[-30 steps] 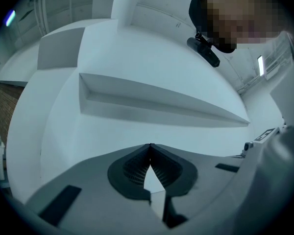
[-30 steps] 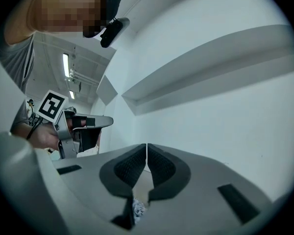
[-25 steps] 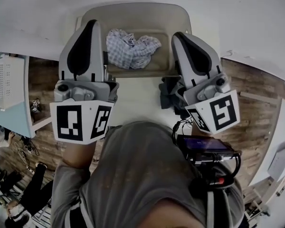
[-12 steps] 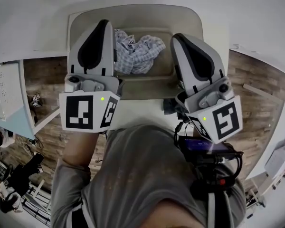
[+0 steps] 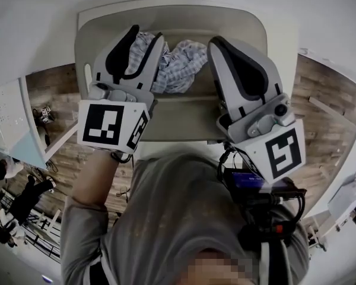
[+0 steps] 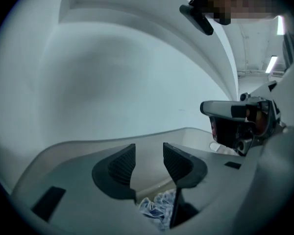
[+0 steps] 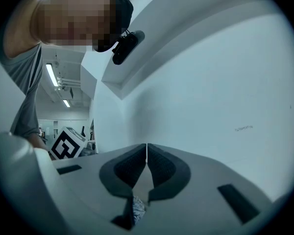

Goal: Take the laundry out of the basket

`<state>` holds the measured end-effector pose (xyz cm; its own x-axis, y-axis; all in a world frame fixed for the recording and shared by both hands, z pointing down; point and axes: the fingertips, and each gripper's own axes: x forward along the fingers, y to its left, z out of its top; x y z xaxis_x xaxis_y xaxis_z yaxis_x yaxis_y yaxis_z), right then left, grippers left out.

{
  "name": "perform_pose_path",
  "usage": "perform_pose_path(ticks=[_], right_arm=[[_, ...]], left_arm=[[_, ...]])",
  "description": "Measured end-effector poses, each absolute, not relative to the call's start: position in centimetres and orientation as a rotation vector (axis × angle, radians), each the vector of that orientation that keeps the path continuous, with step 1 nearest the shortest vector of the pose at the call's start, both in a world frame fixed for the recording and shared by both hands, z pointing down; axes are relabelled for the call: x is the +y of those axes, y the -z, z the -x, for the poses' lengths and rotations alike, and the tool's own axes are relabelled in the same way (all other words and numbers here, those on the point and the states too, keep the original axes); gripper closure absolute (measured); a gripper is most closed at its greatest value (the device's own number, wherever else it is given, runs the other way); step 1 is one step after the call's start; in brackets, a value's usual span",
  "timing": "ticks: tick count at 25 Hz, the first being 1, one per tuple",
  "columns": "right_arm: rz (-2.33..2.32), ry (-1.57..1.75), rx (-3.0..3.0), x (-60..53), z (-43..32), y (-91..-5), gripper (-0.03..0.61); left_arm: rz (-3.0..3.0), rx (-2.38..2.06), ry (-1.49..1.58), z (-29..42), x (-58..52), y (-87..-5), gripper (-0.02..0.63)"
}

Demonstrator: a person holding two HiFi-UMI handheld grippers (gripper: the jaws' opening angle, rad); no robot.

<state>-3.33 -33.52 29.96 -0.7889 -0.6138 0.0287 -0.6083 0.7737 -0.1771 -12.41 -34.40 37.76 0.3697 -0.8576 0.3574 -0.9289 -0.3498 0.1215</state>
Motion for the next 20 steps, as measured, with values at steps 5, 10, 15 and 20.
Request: perform_pose_path(ticks=[5,10,15,20], right_arm=[[0.994,0.315,2.917,-33.4,3.2,-30.6,0.565],[0.964,0.330,2.933,-32.9,3.8,-30.7,0.565],[0.943,0.356,2.919,-32.8,3.8,-30.9,0.565],[0.926,0.386,2.902,-32.8,3.9,-30.9,0.565]], left_arm=[[-2.312,-1.425,-0.487,11.5,-33.6,-41.9,0.393],[-2.269,-1.336,-0.563,11.2,-33.0,-44.1,0.376],[-2.266,-1.239,-0.731,9.8,-31.9,-46.4,0.354],[-2.241,-1.150,-0.851,9.1,-30.7,-48.5,0.324]])
